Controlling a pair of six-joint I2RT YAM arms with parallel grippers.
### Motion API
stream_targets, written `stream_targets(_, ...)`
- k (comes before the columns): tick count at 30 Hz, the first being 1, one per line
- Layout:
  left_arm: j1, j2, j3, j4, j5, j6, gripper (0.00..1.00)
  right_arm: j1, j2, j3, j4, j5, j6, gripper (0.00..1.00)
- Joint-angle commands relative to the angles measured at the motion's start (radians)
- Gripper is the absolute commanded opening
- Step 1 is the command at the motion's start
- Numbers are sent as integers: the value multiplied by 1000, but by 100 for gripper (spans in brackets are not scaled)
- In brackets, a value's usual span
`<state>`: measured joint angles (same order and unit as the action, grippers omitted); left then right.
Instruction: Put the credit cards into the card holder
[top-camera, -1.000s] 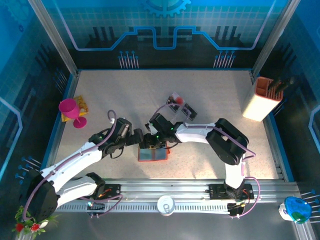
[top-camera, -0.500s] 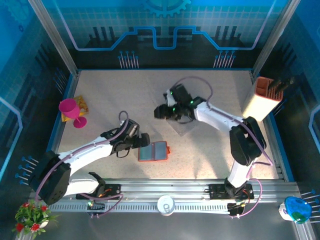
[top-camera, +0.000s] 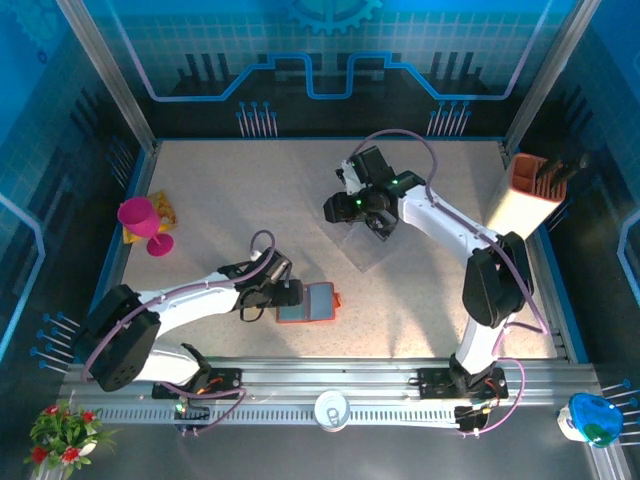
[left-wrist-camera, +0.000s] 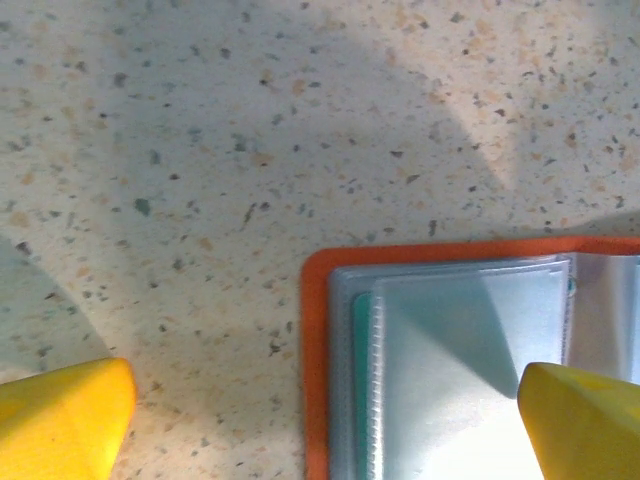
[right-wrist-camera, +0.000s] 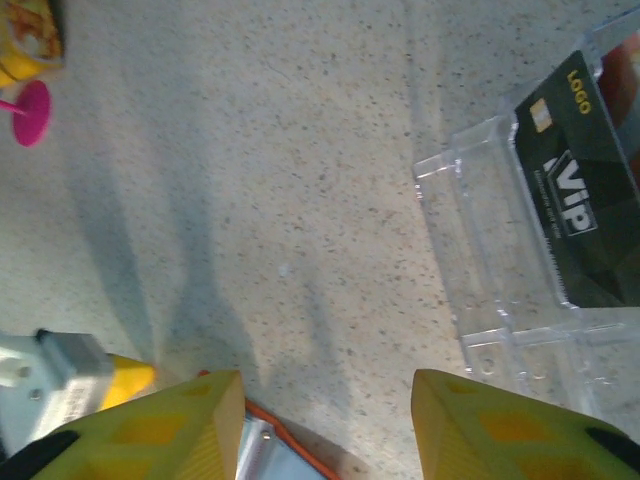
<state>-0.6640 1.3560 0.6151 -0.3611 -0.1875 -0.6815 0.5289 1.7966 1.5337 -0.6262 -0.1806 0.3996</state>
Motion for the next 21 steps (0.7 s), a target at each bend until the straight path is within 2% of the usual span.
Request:
stream_targets(1, -2, -31, -17, -61, -36, -29, 99, 0, 69, 97, -104, 91, -104, 47)
stream_targets(13, -2, -55, -40, -72, -53, -53, 99, -15, 297, 395, -268, 298, -263, 39)
stream_targets(21, -1, -50, -53, -62, -52, -58, 99, -16, 396, 505, -322, 341, -301, 35)
